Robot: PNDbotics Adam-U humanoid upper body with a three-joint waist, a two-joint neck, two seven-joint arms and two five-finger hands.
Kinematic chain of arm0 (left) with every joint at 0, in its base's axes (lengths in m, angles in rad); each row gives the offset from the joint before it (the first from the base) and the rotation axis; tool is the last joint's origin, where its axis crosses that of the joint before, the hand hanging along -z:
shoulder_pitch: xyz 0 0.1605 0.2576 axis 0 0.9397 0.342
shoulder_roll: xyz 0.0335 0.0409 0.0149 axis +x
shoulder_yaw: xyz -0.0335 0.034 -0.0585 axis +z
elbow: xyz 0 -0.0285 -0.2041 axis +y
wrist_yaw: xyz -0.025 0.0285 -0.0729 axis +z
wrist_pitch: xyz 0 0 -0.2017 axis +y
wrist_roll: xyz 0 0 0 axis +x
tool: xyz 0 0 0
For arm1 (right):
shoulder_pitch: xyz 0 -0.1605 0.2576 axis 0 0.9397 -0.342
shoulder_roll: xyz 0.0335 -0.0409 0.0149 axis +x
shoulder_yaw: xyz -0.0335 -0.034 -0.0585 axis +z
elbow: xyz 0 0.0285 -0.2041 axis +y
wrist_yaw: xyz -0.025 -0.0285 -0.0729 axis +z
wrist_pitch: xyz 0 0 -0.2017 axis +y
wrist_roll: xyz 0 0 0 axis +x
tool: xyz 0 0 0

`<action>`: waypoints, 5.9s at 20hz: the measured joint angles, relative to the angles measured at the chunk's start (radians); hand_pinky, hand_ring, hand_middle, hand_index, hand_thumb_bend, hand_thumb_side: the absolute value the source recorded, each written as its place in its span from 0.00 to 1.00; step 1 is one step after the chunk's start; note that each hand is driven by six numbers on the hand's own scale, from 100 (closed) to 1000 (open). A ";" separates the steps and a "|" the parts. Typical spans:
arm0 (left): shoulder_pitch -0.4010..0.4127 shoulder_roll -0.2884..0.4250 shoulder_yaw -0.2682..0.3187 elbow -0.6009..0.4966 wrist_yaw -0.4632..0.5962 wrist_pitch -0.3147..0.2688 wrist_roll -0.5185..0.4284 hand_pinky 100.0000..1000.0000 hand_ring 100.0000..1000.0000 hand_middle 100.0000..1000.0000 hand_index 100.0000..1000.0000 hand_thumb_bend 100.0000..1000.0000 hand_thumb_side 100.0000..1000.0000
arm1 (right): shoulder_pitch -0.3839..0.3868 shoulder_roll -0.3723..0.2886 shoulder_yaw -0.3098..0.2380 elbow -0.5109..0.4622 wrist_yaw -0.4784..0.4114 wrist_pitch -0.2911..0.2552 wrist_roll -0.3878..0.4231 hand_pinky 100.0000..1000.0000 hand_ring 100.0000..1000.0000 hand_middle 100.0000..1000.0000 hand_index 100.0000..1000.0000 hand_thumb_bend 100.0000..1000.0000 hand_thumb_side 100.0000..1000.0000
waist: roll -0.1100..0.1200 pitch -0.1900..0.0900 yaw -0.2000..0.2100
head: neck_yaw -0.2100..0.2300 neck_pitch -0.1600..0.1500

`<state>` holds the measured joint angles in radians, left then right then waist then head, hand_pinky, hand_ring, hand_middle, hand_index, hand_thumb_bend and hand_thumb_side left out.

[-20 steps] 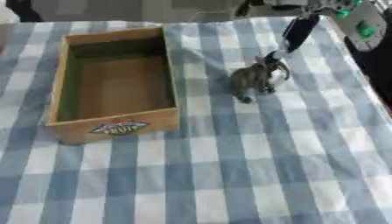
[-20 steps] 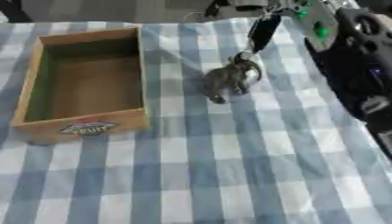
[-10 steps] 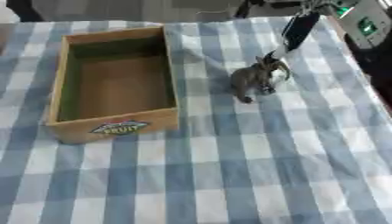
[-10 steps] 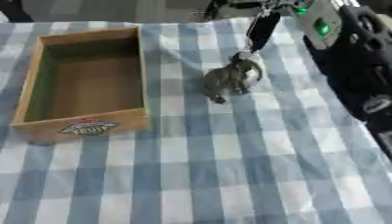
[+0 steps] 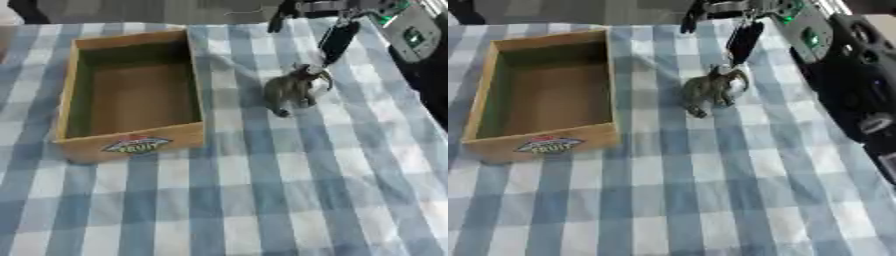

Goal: Pick up objects on the table and place them in the box.

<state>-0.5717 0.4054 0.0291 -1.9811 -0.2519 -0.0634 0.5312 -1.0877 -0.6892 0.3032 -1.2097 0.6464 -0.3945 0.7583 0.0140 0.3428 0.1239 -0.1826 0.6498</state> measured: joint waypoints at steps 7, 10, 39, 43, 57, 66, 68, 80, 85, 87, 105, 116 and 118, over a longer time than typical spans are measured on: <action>-0.002 0.000 0.000 0.000 0.001 0.000 0.000 0.86 0.87 0.87 0.88 0.00 0.67 | 0.007 0.008 0.009 0.004 0.005 -0.010 -0.010 0.80 0.89 0.71 0.81 0.55 0.14 | 0.000 0.003 0.006 | -0.002 0.000; -0.002 0.000 0.000 0.000 0.002 -0.001 0.001 0.86 0.87 0.87 0.88 0.00 0.67 | 0.012 0.009 0.013 0.010 0.013 -0.013 -0.013 0.80 0.89 0.71 0.81 0.54 0.12 | 0.000 0.005 0.008 | -0.004 0.000; -0.009 -0.001 0.000 0.000 0.006 -0.001 0.004 0.86 0.87 0.88 0.88 0.00 0.67 | 0.031 0.035 0.036 0.101 0.140 -0.069 -0.069 0.76 0.86 0.65 0.74 0.47 0.03 | 0.000 0.020 0.016 | -0.013 -0.002; -0.009 -0.001 0.000 0.000 0.006 -0.001 0.004 0.86 0.87 0.88 0.88 0.00 0.67 | 0.030 0.035 0.036 0.108 0.154 -0.077 -0.076 0.76 0.85 0.64 0.72 0.48 0.03 | -0.002 0.020 0.016 | -0.013 -0.002; -0.009 -0.001 0.000 0.000 0.006 -0.001 0.006 0.86 0.87 0.88 0.88 0.00 0.66 | 0.023 0.045 0.043 0.129 0.186 -0.094 -0.094 0.75 0.84 0.60 0.69 0.46 0.04 | -0.004 0.020 0.016 | -0.014 -0.002; -0.009 -0.001 0.000 0.000 0.006 -0.001 0.006 0.86 0.87 0.88 0.88 0.00 0.66 | 0.018 0.052 0.043 0.128 0.168 -0.066 -0.066 0.75 0.85 0.61 0.69 0.46 0.04 | -0.006 0.020 0.014 | -0.013 -0.002; -0.009 -0.001 0.000 0.000 0.006 -0.001 0.006 0.86 0.87 0.88 0.88 0.00 0.66 | 0.017 0.052 0.045 0.128 0.168 -0.060 -0.060 0.75 0.85 0.61 0.70 0.46 0.04 | -0.008 0.020 0.014 | -0.013 -0.002; -0.011 -0.001 0.000 0.000 0.006 -0.001 0.005 0.86 0.87 0.88 0.88 0.00 0.65 | 0.009 0.061 0.049 0.130 0.202 -0.055 -0.055 0.76 0.86 0.64 0.76 0.45 0.00 | -0.009 0.021 0.016 | -0.012 -0.002; -0.012 -0.001 0.000 0.000 0.006 -0.002 0.004 0.86 0.87 0.87 0.88 0.00 0.65 | 0.005 0.063 0.049 0.141 0.223 -0.061 -0.061 0.76 0.86 0.62 0.72 0.43 0.00 | -0.010 0.021 0.018 | -0.012 -0.002; -0.012 -0.001 0.000 0.000 0.006 -0.002 0.004 0.86 0.87 0.87 0.88 0.00 0.65 | 0.005 0.065 0.048 0.145 0.233 -0.065 -0.065 0.76 0.86 0.61 0.72 0.43 0.00 | -0.010 0.021 0.018 | -0.012 -0.002; -0.013 -0.001 0.000 0.000 0.006 -0.004 0.006 0.86 0.87 0.87 0.88 0.00 0.65 | 0.005 0.069 0.048 0.157 0.248 -0.074 -0.086 0.72 0.80 0.49 0.60 0.30 0.00 | -0.010 0.021 0.017 | -0.012 -0.002; -0.013 -0.001 0.000 0.000 0.006 -0.004 0.006 0.85 0.87 0.87 0.88 0.00 0.65 | 0.006 0.069 0.048 0.157 0.241 -0.064 -0.085 0.73 0.81 0.54 0.68 0.34 0.00 | -0.010 0.021 0.016 | -0.012 -0.002; -0.013 -0.001 0.000 0.000 0.006 -0.004 0.006 0.85 0.87 0.87 0.87 0.00 0.65 | 0.006 0.069 0.048 0.157 0.242 -0.062 -0.084 0.74 0.82 0.54 0.74 0.37 0.00 | -0.009 0.021 0.013 | -0.012 -0.002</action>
<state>-0.5843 0.4045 0.0291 -1.9811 -0.2461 -0.0670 0.5372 -1.0818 -0.6201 0.3513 -1.0531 0.8889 -0.4561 0.6738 0.0046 0.3636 0.1371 -0.1950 0.6475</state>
